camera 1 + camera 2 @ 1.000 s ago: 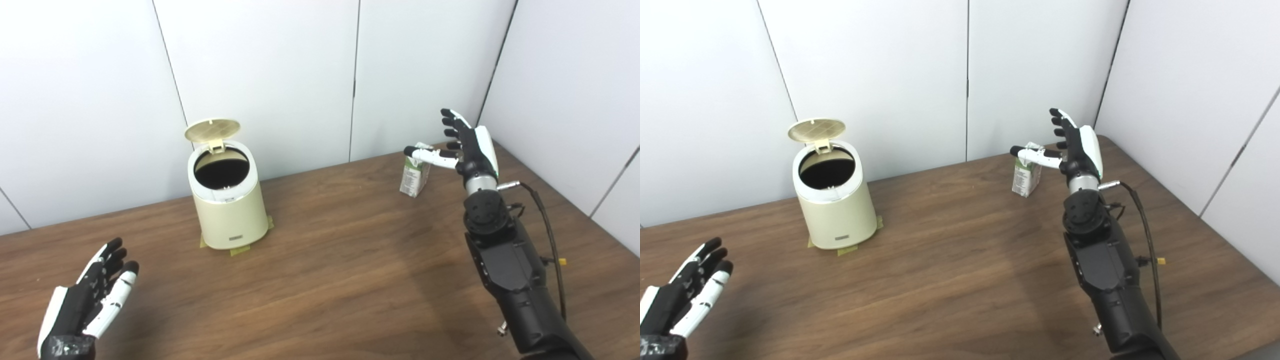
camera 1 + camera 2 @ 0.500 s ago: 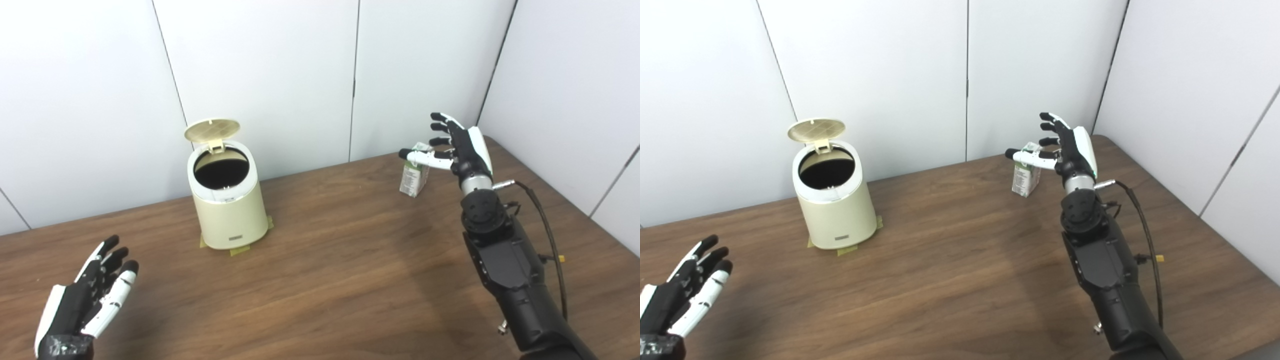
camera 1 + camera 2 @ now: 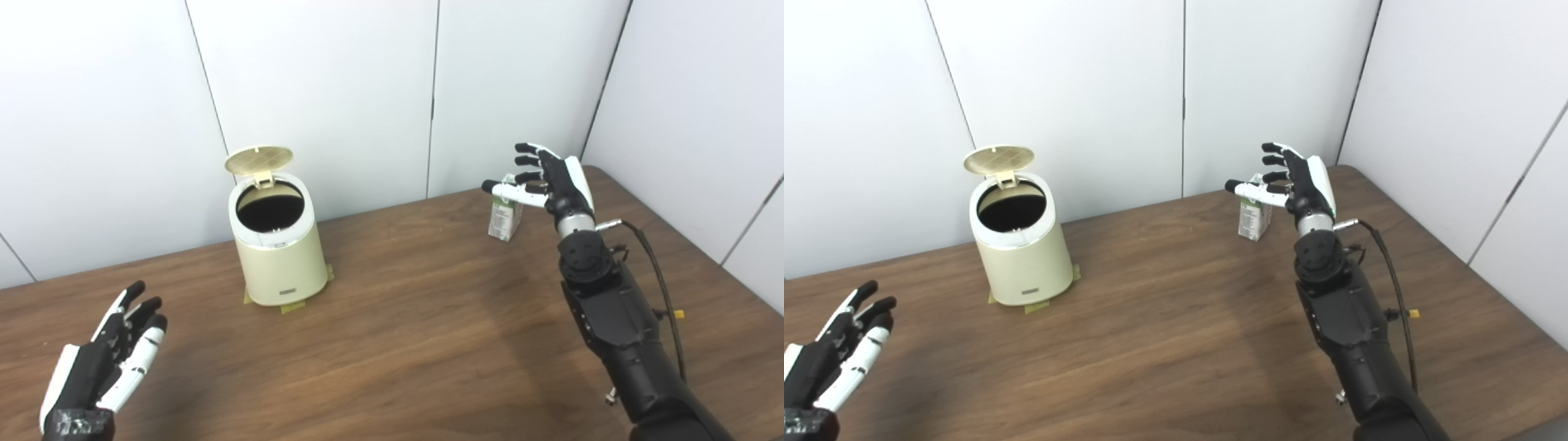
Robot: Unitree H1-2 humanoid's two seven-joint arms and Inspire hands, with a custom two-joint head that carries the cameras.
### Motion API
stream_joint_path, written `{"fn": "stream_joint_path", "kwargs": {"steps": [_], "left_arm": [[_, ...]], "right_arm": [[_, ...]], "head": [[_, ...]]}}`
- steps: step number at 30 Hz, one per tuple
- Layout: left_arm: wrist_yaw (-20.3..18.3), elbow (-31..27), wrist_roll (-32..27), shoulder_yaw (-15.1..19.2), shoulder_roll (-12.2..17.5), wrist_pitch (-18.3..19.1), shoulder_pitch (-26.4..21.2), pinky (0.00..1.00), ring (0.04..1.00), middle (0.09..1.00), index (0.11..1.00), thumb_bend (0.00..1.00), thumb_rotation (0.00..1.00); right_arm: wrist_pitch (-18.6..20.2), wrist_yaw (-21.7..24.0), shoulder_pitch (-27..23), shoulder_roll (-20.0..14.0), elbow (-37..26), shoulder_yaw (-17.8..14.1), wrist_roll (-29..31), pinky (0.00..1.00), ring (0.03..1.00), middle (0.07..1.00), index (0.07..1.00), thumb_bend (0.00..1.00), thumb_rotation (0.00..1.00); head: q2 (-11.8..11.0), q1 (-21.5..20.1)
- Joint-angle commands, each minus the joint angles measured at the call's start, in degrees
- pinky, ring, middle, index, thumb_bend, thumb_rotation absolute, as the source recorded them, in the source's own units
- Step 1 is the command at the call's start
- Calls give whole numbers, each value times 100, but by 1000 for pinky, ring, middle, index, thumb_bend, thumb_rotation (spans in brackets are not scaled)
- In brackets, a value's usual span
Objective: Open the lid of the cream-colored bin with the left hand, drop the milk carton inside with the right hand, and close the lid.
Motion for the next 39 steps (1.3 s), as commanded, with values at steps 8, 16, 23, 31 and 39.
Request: {"fn": "stream_joint_path", "kwargs": {"steps": [8,16,23,31,39], "left_arm": [[-4,-153,-16,55,-10,-32,-179,983,944,917,984,304,552],[-72,-125,199,22,22,-32,-118,998,960,932,979,311,595],[-189,-146,290,34,32,-31,-79,1000,977,945,980,314,584],[-351,-232,446,107,-21,-30,-53,1000,974,942,981,330,581],[-501,-265,506,220,-100,-30,-14,991,969,938,985,327,559]], "right_arm": [[-29,53,-124,-106,-367,-33,53,414,683,775,777,965,373],[68,277,-20,-183,-1022,-56,133,699,795,800,786,914,358],[324,315,-162,-366,-1098,77,-243,824,848,815,797,937,388],[193,251,-299,-489,-600,153,-444,790,839,832,802,948,306],[-102,307,-385,-1080,-109,961,-1392,785,847,847,818,1000,262]], "head": [[16,12],[28,9],[53,50],[77,80],[95,92]]}}
